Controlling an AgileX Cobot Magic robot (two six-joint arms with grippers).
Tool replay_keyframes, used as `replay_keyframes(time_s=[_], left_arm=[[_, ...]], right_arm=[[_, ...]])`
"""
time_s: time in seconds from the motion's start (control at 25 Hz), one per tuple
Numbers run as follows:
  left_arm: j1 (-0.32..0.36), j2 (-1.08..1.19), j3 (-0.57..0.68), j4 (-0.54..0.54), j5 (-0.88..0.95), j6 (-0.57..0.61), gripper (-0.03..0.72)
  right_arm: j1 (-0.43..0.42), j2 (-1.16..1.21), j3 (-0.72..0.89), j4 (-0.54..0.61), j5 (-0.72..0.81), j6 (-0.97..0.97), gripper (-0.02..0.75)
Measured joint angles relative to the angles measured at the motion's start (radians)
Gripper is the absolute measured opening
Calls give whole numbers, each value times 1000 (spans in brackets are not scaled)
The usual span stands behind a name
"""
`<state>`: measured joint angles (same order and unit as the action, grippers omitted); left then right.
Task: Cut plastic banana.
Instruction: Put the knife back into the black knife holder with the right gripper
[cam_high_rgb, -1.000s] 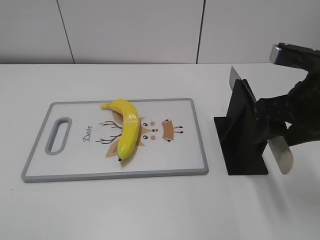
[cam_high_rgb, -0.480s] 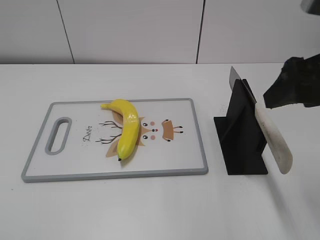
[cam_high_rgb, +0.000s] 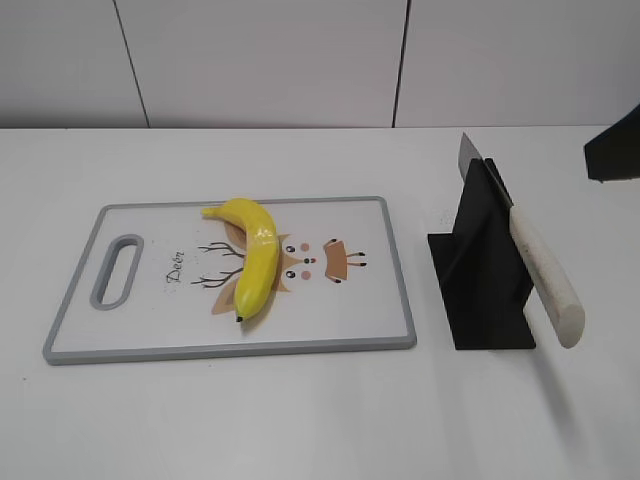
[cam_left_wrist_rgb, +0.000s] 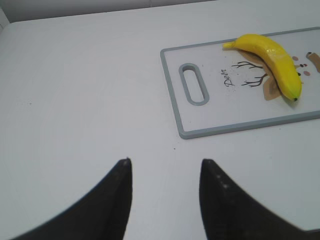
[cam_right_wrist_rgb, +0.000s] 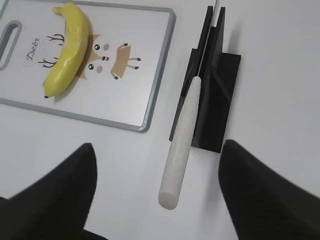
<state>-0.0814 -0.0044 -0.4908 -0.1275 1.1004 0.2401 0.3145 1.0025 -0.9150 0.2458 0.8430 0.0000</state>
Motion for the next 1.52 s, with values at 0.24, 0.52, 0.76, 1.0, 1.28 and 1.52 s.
replay_keyframes(time_s=[0.24, 0.52, 0.76, 1.0, 1.28, 1.52], left_arm=[[-29, 11, 1, -1, -1, -1, 407], [-352, 238, 1, 7, -4, -1, 405], [-287, 250, 1, 7, -8, -1, 371], [-53, 250, 1, 7, -11, -1, 325], [203, 235, 1, 7, -11, -1, 266], [211, 83, 1, 6, -11, -1, 231]], right_arm=[[0, -92, 126, -2, 5, 0, 581], [0, -277, 304, -34, 7, -6, 581], [0, -468, 351, -43, 31, -6, 578], [0, -543, 352, -45, 70, -6, 577], [0, -546, 352, -49, 83, 0, 577], [0, -554, 359, -87, 92, 14, 577]])
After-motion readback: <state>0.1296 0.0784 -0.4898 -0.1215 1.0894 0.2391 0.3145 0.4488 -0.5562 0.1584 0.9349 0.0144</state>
